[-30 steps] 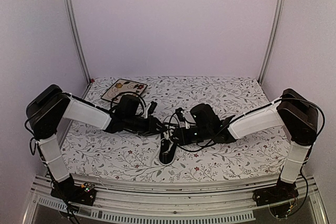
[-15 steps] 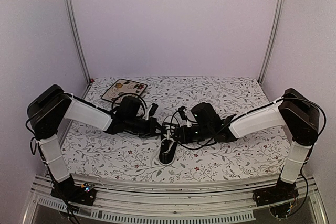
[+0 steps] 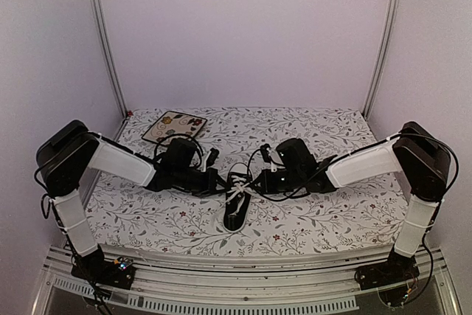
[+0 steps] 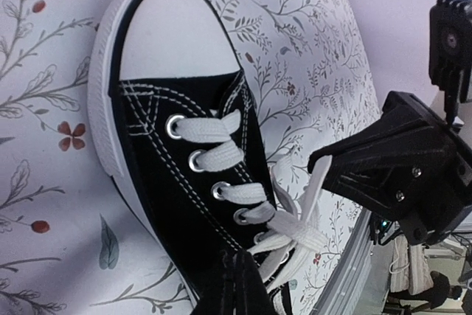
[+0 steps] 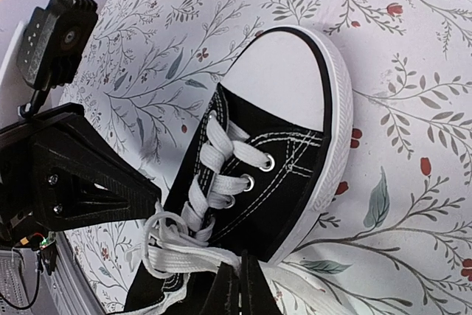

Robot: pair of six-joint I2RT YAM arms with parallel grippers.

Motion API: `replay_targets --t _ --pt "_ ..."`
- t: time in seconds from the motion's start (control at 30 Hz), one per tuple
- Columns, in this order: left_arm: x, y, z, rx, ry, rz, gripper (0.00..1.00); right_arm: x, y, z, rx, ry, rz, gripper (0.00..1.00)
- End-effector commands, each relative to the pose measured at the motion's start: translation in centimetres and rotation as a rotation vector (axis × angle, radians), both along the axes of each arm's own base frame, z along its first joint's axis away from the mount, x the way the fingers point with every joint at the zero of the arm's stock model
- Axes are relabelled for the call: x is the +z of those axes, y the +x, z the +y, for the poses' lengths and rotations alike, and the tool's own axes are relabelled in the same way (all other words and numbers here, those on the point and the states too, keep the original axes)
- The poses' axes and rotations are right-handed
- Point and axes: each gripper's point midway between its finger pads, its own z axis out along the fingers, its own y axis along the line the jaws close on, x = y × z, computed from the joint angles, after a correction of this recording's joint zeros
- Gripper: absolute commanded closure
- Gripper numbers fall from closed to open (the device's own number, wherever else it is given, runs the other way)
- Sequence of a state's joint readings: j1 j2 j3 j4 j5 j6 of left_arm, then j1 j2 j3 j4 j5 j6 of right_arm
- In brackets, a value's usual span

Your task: Tie the shoes

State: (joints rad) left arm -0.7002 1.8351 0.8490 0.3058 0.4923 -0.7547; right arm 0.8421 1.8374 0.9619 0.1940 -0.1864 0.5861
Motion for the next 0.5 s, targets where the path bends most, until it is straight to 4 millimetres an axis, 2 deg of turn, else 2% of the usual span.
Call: replay_targets --t 0.0,0.47 --pt "0.3 -0.1 1.1 0.029 0.019 -0.012 1.00 1.4 1.4 -0.2 -0.021 0.036 -0.012 0.98" --pt "-2.0 0.1 4.8 0.115 0.080 0.017 1.00 -0.4 3.3 -1.7 -0.063 0.030 0.031 0.98"
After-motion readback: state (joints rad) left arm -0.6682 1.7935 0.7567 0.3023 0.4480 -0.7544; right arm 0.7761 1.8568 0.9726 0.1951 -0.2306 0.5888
